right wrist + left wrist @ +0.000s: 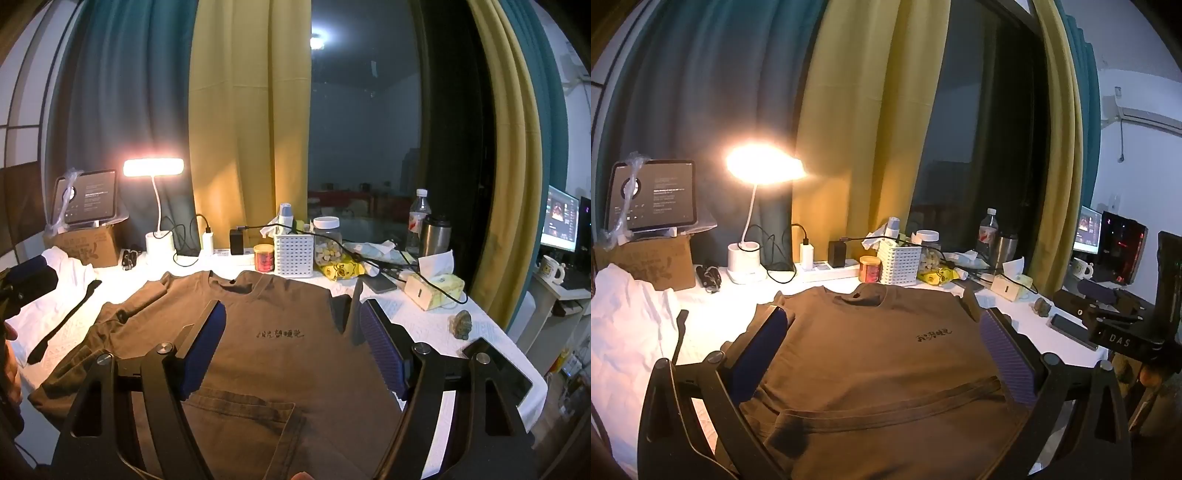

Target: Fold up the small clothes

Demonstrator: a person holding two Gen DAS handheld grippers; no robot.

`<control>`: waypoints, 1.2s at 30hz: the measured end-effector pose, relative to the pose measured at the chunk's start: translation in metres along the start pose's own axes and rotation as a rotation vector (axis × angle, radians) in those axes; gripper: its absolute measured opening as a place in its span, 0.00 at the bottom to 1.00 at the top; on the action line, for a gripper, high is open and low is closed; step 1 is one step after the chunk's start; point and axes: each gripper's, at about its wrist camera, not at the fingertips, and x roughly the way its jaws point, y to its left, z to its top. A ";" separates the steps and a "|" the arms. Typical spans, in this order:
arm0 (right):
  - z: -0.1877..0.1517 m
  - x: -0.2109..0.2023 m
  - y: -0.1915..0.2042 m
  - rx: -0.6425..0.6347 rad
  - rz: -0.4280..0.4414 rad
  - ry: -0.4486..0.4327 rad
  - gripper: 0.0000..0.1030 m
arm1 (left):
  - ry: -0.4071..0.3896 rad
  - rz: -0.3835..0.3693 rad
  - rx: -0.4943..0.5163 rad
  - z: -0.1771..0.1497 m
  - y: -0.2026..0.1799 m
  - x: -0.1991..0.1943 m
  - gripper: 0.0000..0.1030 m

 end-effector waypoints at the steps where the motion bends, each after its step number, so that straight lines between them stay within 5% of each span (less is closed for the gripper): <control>1: 0.001 0.000 0.000 0.000 0.001 0.000 0.76 | 0.002 -0.002 -0.004 0.000 0.001 0.000 0.99; 23: 0.000 0.001 0.000 -0.001 0.002 0.004 0.76 | 0.020 0.023 -0.024 -0.003 0.000 0.002 0.99; 36: 0.000 0.002 0.001 -0.001 0.001 0.007 0.76 | 0.041 0.061 0.061 0.001 -0.005 0.001 0.99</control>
